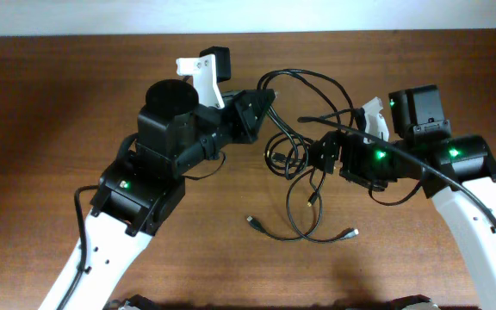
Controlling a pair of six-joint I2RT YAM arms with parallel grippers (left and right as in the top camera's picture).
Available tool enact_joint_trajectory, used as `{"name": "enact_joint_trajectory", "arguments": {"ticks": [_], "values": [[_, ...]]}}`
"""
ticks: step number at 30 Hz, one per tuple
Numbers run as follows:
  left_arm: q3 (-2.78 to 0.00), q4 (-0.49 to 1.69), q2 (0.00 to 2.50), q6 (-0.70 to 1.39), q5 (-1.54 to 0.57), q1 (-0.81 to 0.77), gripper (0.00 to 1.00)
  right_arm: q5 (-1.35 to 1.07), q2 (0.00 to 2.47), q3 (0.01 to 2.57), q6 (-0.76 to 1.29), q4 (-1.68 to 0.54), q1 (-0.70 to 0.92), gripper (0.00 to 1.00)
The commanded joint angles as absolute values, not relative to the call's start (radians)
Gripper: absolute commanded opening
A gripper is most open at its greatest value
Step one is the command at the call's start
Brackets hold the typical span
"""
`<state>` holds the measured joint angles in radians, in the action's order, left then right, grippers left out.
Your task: Untangle cables
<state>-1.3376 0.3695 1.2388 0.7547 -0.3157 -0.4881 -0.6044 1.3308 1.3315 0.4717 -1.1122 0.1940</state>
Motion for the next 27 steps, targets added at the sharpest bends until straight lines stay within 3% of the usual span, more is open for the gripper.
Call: {"name": "enact_joint_trajectory", "arguments": {"ticks": [1,9,11,12,15,16,22,24,27], "values": [[-1.362,0.343,1.211,0.775,-0.345,-0.483,0.00,-0.625,1.349,1.332,0.469,-1.105,0.191,0.99],[-1.362,0.315,1.211,0.800,-0.352,-0.484,0.00,-0.661,1.428,1.332,0.510,-0.986,0.326,0.99],[-1.362,0.300,1.211,0.799,-0.346,-0.483,0.00,-0.642,1.461,1.328,0.509,-0.991,0.354,0.92],[-1.362,0.300,1.211,0.792,-0.339,-0.483,0.00,-0.642,1.468,1.325,0.506,-0.995,0.354,0.83],[-1.362,0.300,1.211,0.792,-0.310,-0.481,0.00,-0.622,1.471,1.324,0.468,-1.018,0.354,0.17],[-1.362,0.300,1.211,0.792,-0.310,-0.474,0.00,-0.570,1.471,1.324,0.468,-1.044,0.354,0.04],[-1.362,0.381,1.210,0.788,-0.278,-0.389,0.00,-0.445,1.471,1.324,0.415,-1.147,0.351,0.04],[-1.362,0.503,1.210,0.788,-0.148,-0.352,0.00,-0.406,1.471,1.324,0.409,-1.177,0.334,0.04],[-1.362,0.743,1.211,0.788,0.208,-0.341,0.00,-0.406,1.470,1.324,0.396,-1.191,0.265,0.04]]}}
